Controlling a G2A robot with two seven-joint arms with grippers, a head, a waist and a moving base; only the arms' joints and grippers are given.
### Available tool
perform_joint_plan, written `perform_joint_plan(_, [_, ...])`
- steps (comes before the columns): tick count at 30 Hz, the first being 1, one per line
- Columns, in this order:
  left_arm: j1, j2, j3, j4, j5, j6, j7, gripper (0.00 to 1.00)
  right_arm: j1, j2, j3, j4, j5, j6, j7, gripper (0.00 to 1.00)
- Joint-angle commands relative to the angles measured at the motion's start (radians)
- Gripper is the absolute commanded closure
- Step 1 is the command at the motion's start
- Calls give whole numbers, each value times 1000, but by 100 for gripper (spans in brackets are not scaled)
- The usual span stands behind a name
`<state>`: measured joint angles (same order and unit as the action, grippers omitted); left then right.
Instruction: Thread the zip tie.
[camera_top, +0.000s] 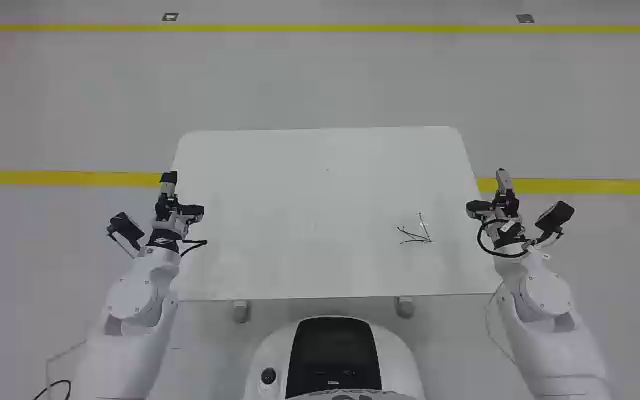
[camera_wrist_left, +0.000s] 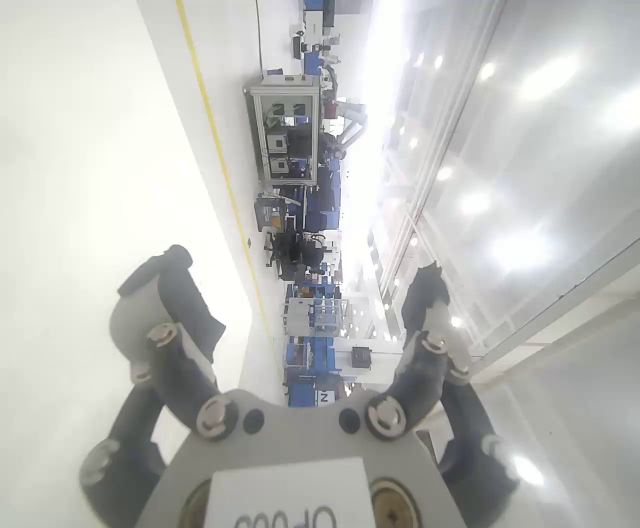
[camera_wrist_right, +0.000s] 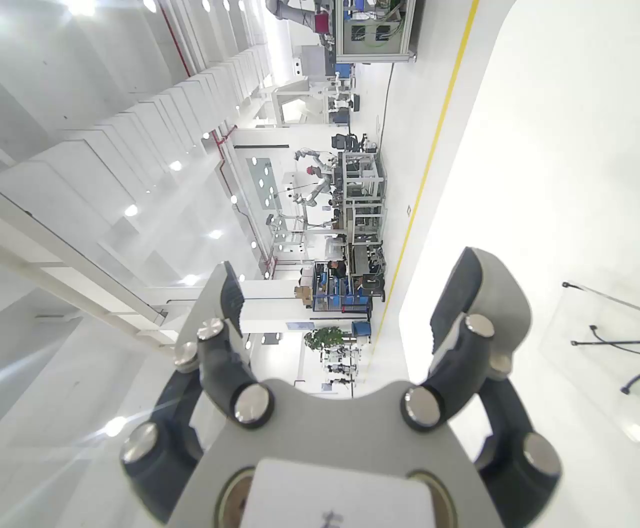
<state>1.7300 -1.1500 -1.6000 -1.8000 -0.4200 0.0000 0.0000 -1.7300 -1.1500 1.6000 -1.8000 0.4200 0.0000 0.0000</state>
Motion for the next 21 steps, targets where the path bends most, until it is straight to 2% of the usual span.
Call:
perform_joint_plan(1, [0,0,0,0,0,0,0,22,0,0,0,0,0,0,0,22])
perform_joint_plan(2, [0,0,0,0,0,0,0,22,0,0,0,0,0,0,0,22])
perform_joint_plan(3, [0,0,0,0,0,0,0,0,0,0,0,0,0,0,0,0])
perform_joint_plan(4, [0,0,0,0,0,0,0,22,0,0,0,0,0,0,0,22])
perform_joint_plan(5, [0,0,0,0,0,0,0,22,0,0,0,0,0,0,0,0])
perform_joint_plan(6, [0,0,0,0,0,0,0,22,0,0,0,0,0,0,0,22])
perform_joint_plan(7, [0,0,0,0,0,0,0,22,0,0,0,0,0,0,0,22])
perform_joint_plan(8, [0,0,0,0,0,0,0,0,2,0,1,-2,-3,-3,2,0])
perform_joint_plan(11, [0,0,0,0,0,0,0,0,20,4,16,-1,-67,-16,37,0])
perform_joint_plan(17, [0,0,0,0,0,0,0,0,108,14,15,24,-173,23,186,0])
perform_joint_plan(21, [0,0,0,0,0,0,0,0,170,22,-16,48,-330,41,251,0])
